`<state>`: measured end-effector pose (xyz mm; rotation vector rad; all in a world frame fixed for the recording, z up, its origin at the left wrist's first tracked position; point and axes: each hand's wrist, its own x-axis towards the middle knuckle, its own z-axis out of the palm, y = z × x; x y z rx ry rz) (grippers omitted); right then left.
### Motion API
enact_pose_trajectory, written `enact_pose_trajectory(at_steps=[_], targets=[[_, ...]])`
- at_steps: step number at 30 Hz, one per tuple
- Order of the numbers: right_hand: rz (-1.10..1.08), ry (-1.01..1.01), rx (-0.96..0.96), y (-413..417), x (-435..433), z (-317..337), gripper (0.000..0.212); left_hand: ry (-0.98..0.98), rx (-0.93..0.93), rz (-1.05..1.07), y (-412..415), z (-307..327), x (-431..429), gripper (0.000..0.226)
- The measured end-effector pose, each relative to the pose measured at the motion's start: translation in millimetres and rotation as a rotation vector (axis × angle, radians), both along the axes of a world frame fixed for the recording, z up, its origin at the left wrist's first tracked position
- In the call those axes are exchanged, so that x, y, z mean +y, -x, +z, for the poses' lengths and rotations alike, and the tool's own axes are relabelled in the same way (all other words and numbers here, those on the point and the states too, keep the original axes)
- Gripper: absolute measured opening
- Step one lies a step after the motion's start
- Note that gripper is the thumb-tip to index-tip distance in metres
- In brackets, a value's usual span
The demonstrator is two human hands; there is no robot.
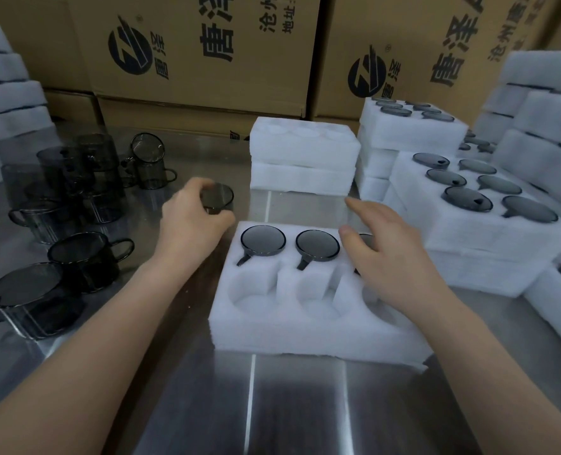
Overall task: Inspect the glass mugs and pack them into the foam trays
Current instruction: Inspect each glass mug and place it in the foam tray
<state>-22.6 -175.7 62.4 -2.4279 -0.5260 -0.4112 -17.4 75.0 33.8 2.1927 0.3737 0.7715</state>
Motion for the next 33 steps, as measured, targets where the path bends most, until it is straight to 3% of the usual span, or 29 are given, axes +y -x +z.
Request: enact_pose_trajectory(at_steps=[3, 6, 11, 14, 18, 20, 27, 33], targets=[[0.07, -0.318, 0.033, 7, 8, 0, 0.044, 0.119, -0.18, -0.126, 9, 22, -15, 0.067], [0.187, -0.62, 0.162, 13, 13, 2, 0.045, 0.191, -0.239, -0.349, 18, 40, -45, 0.071], [0.31, -0.804, 0.309, 13, 11, 5, 0.064, 0.1, -0.203, -0.605, 22, 41, -90, 0.072], [0.25, -0.801, 0.272, 9, 6, 7, 0.058, 0.101, -0.183, -0.62, 23, 33, -92, 0.069], [0.265, -0.769, 0.268, 6, 4, 3, 0.065, -0.059, -0.185, -0.601, 27, 27, -91, 0.071], [0.262, -0.767, 0.254, 5, 5, 2, 0.058, -0.089, -0.18, -0.629, 26, 26, -90, 0.071], [0.147, -0.716, 0.092, 6, 12, -4, 0.051, -0.171, -0.252, -0.72, 29, 27, -92, 0.074], [0.17, -0.879, 0.116, 11, 12, 2, 0.036, -0.211, -0.288, -0.752, 32, 28, -94, 0.074]])
